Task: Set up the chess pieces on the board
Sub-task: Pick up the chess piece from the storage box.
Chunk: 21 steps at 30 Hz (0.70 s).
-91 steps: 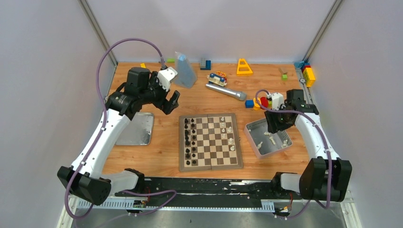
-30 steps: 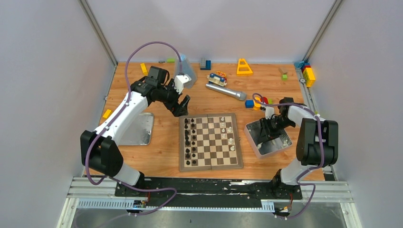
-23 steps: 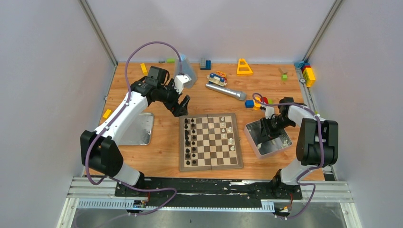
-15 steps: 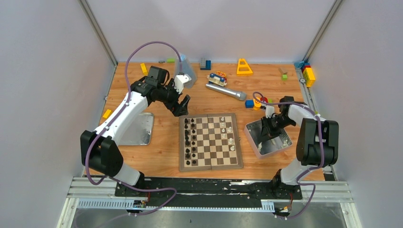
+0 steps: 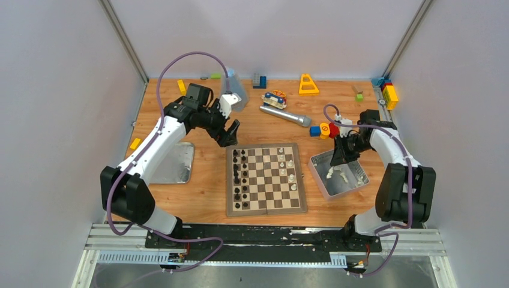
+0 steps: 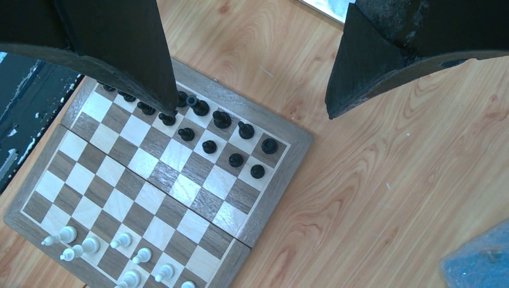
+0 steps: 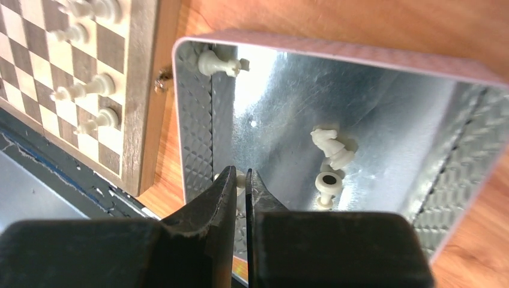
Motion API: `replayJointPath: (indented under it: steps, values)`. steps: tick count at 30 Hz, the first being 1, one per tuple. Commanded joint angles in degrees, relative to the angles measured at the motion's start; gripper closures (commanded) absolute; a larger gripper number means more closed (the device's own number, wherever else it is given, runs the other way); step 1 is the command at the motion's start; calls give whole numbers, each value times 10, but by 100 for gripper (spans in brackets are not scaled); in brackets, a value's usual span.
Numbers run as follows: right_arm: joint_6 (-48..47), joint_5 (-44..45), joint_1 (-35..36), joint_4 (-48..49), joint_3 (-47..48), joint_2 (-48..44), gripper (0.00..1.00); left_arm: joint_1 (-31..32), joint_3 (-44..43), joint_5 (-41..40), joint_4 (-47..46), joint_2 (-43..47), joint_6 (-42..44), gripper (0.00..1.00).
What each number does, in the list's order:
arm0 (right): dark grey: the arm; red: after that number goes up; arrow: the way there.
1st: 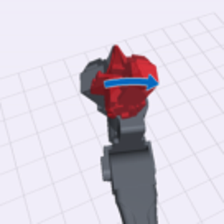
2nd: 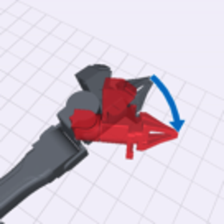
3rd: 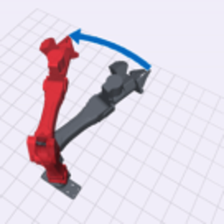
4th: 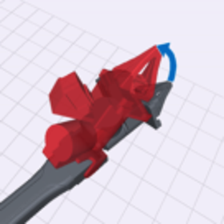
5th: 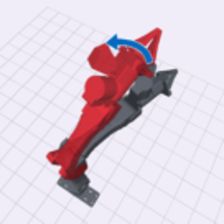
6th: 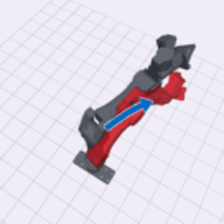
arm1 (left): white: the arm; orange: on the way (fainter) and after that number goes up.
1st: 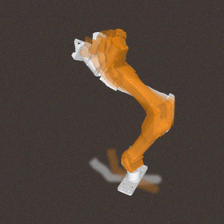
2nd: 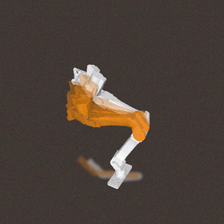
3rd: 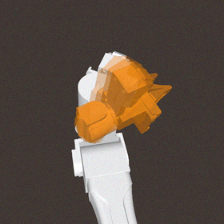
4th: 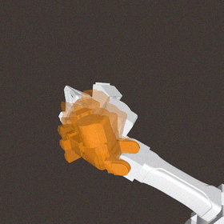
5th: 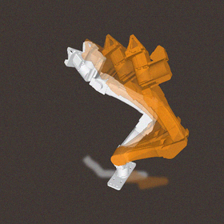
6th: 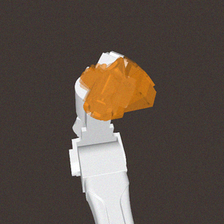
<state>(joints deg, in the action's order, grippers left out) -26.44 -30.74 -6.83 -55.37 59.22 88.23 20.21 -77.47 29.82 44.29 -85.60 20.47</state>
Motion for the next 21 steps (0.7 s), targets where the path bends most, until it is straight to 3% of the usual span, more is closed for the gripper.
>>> replayJointPath:
  steps: [1,10,15,21]
  values:
    - [-3,-13,0,-3,37,-49,100,-3,-8,-1,-11,34,1,0]
    - [15,-34,0,4,69,-89,100,-3,4,32,-60,41,-30,0]
    - [92,-99,0,54,93,-102,100,18,16,103,-204,9,-131,3]
    - [238,-174,-1,149,97,-93,100,100,18,99,-386,-53,-276,8]
